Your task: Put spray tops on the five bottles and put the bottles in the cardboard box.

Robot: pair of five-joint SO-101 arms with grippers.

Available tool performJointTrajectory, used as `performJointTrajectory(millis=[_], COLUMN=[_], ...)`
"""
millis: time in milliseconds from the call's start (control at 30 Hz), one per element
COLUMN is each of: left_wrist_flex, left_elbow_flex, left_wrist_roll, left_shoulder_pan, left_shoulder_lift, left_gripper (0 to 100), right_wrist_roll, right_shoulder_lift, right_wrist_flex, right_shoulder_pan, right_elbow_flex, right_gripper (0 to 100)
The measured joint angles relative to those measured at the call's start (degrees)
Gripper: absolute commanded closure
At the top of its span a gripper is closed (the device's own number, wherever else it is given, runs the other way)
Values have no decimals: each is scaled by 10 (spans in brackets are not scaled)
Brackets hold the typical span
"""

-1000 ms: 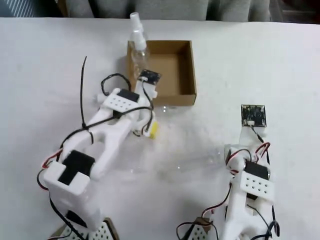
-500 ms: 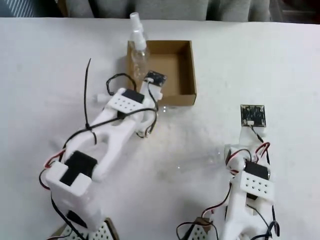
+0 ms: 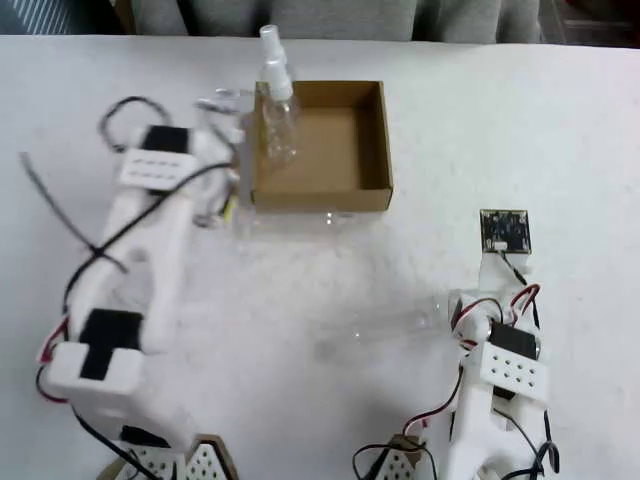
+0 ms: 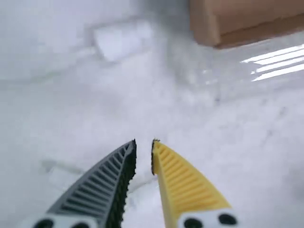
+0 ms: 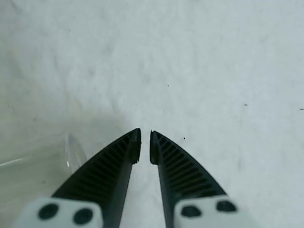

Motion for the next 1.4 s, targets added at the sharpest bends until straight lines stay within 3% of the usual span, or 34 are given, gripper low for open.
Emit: performJointTrajectory(millis=[267, 467, 733, 833, 1133, 1400], left_wrist_flex=[17, 22, -65, -89, -144, -145], left_elbow_flex=[41, 133, 311, 345, 396, 449], left_wrist_roll=[-41, -51, -51, -51, -52, -52], left_shoulder_pan=[-170, -234, -236, -231, -176, -173], left_shoulder_lift=[-122, -207, -215, -215, -217, -375], left_gripper=[921, 921, 924, 979, 969, 965], right_wrist_roll=[0, 0, 0, 0, 0, 0], right_shoulder_lift=[0, 0, 0, 0, 0, 0], right_wrist_flex=[0, 0, -11, -11, -11, -11], right_shoulder_pan=[0, 0, 0, 0, 0, 0], right_elbow_flex=[1, 4, 10, 10, 10, 10], right_gripper=[983, 983, 983, 983, 983, 983])
